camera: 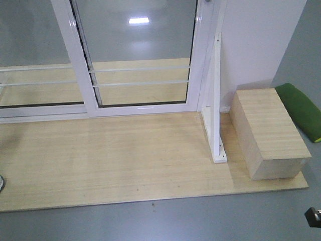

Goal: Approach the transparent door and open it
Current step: 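Approach the door and align with its silver vertical handle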

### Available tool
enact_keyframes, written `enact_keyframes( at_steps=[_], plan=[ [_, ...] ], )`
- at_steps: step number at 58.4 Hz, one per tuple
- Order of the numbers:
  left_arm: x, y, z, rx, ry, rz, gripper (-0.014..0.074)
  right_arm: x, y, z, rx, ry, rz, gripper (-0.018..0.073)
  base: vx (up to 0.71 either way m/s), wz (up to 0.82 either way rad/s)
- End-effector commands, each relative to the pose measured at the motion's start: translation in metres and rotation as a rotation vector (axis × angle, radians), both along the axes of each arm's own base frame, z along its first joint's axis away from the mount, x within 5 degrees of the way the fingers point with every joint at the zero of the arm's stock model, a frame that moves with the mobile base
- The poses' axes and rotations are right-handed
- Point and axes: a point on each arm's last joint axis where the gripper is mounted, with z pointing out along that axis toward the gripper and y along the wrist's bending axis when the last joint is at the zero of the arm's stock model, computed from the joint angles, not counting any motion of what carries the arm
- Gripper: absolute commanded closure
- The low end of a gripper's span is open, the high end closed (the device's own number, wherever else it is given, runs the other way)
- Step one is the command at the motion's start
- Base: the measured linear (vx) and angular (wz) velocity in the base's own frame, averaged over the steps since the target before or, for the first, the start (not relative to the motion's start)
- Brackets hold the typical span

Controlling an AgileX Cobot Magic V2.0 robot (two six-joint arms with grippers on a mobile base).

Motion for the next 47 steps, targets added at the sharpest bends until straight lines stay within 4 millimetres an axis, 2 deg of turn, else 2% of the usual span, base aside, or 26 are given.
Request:
enact_keyframes(
  at_steps=[1, 23, 47],
  plan=[
    [0.0002, -0.0004, -0.0023, -0.008, -0.066, -0.006, 0.0602, 0.0000, 0.0003, 0.0035, -0.010, -0.081, 0.004, 0.0567, 0.54, 0.03],
    [0.0002, -0.0004, -0.0023, -0.008, -0.066, -0.006, 0.0602, 0.0000, 0.0003, 0.0035, -0.010, -0.081, 0.004, 0.0567, 0.46, 0.01],
    [0.0002, -0.0004, -0.0023, -0.008, -0.066, -0.006, 0.0602, 0.0000, 0.0003, 0.0035, -0.010, -0.081, 0.004, 0.0567, 0.30, 0.03]
  ],
)
